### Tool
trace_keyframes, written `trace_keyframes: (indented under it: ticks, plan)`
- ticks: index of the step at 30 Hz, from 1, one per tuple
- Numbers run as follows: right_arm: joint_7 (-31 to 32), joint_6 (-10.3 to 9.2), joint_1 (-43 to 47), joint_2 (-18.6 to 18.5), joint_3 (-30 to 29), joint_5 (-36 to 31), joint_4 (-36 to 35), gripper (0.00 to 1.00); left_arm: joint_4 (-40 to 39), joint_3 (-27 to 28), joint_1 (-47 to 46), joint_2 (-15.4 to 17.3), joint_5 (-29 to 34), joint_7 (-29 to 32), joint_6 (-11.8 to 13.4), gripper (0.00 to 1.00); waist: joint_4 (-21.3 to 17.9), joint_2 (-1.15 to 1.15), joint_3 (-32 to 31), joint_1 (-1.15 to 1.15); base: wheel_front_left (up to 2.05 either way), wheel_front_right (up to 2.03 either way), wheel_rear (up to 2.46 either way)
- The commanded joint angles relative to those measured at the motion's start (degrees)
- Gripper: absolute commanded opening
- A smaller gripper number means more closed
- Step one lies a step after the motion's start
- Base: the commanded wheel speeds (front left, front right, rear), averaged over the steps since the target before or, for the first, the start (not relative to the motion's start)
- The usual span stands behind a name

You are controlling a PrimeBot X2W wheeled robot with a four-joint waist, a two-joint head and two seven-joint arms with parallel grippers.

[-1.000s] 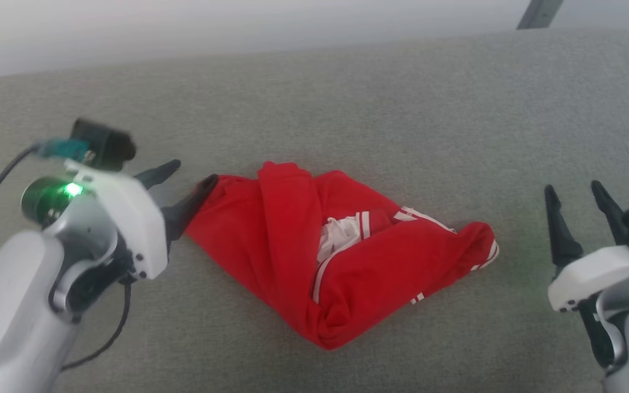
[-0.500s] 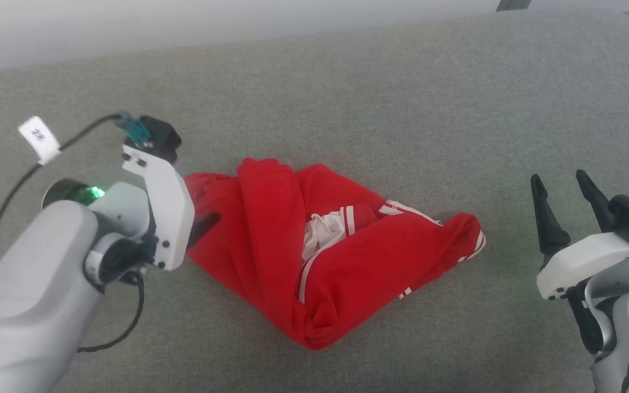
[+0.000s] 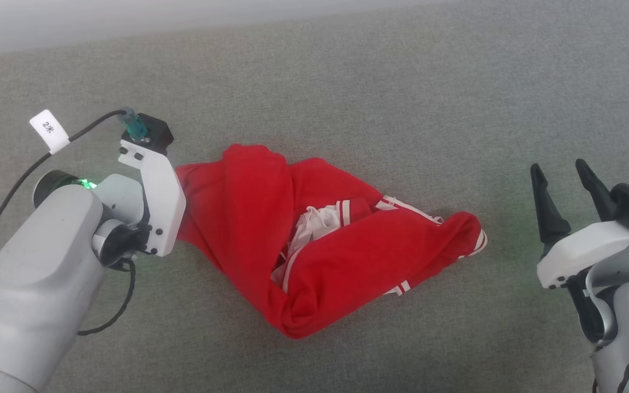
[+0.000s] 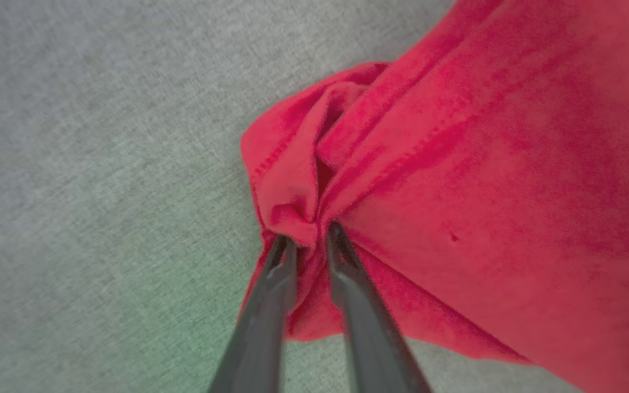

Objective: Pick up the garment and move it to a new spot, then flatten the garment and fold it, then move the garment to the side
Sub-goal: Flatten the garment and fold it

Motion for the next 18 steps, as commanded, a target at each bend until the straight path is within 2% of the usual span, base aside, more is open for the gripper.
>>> trace_keyframes:
  ticks: [1, 8, 10, 18]
  plan:
    - [-0.43, -0.08, -0.36, -0.14, -0.20, 0.07, 0.31, 1.00, 1.35, -0.05, 0.58, -0.19, -1.38, -0.41, -0.18, 0.00, 0.17, 0.00, -0.11, 0.00, 0.00, 0.00, 0.00]
    - [-0.39, -0.08, 1.03, -0.11, -2.60, -0.79, -0.01, 1.00, -2.53, 1.51, 0.54, 2.74, -4.55, -2.19, -0.30, 0.00, 1.73, 0.00, -0.99, 0.00, 0.00, 0.00, 0.00]
    - [-0.22, -0.08, 1.55, 0.08, -3.16, -1.02, -0.20, 1.00, -4.71, 2.07, 2.08, 4.70, -5.14, -2.43, -0.19, 0.00, 2.15, 0.00, -1.21, 0.00, 0.00, 0.00, 0.00]
    - [0.39, -0.08, 3.05, 0.90, -4.56, -1.77, -1.09, 1.00, -16.31, 5.71, 11.25, 12.65, -7.24, -2.61, 5.13, 0.00, 3.91, 0.00, -1.87, 0.00, 0.00, 0.00, 0.00]
